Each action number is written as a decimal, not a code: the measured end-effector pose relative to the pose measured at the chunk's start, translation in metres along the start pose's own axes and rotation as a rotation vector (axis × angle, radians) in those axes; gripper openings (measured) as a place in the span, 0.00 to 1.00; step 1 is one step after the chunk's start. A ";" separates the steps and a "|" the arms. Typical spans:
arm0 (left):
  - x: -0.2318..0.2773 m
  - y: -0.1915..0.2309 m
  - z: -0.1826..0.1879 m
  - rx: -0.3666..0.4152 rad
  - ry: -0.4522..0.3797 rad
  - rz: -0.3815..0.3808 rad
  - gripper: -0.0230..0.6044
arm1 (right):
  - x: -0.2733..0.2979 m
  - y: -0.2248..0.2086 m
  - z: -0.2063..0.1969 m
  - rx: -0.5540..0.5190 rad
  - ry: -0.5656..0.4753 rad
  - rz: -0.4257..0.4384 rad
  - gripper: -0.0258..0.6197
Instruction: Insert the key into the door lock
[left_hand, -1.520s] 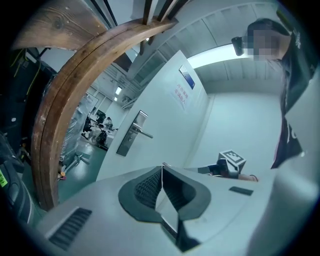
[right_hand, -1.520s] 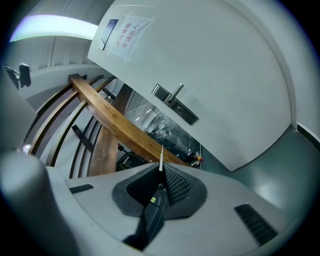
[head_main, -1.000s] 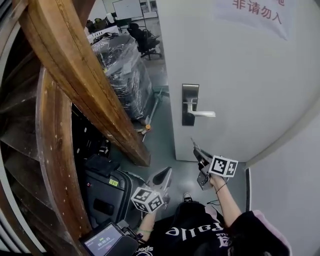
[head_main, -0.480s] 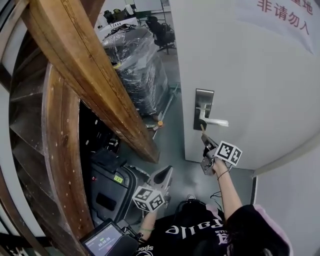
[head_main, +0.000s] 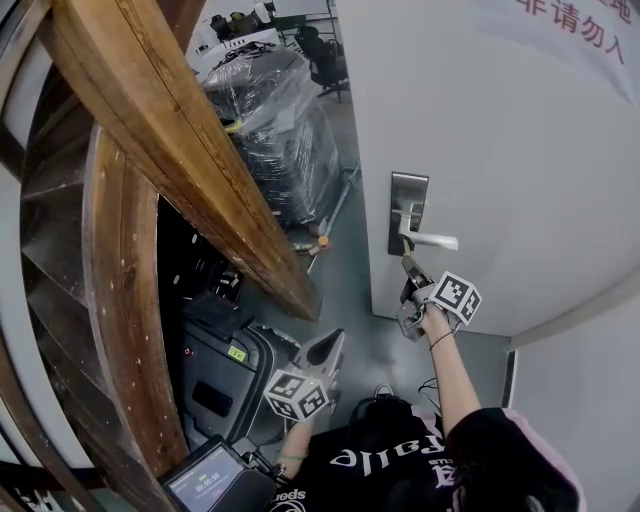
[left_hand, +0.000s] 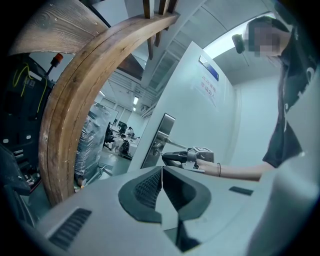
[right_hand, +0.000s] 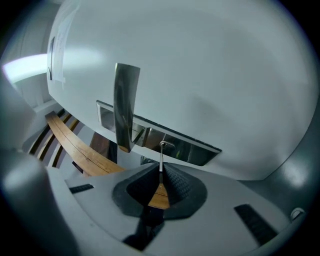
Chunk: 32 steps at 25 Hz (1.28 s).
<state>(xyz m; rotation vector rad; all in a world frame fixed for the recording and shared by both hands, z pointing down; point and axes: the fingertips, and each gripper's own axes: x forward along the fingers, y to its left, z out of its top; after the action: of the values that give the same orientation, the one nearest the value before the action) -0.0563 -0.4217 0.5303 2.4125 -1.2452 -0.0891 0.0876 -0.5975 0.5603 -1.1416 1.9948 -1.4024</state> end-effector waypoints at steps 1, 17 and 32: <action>-0.001 0.000 0.000 -0.001 0.000 0.002 0.05 | 0.000 0.000 -0.001 0.026 -0.011 0.008 0.09; -0.006 0.009 0.002 -0.016 -0.015 0.028 0.05 | 0.002 -0.003 -0.004 0.178 -0.043 0.051 0.09; -0.009 0.013 -0.004 -0.024 0.002 0.024 0.05 | 0.021 -0.004 -0.001 0.235 -0.190 -0.020 0.09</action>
<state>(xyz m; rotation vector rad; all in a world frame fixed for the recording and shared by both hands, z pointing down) -0.0706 -0.4194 0.5381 2.3760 -1.2644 -0.0947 0.0765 -0.6144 0.5663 -1.1443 1.6448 -1.4369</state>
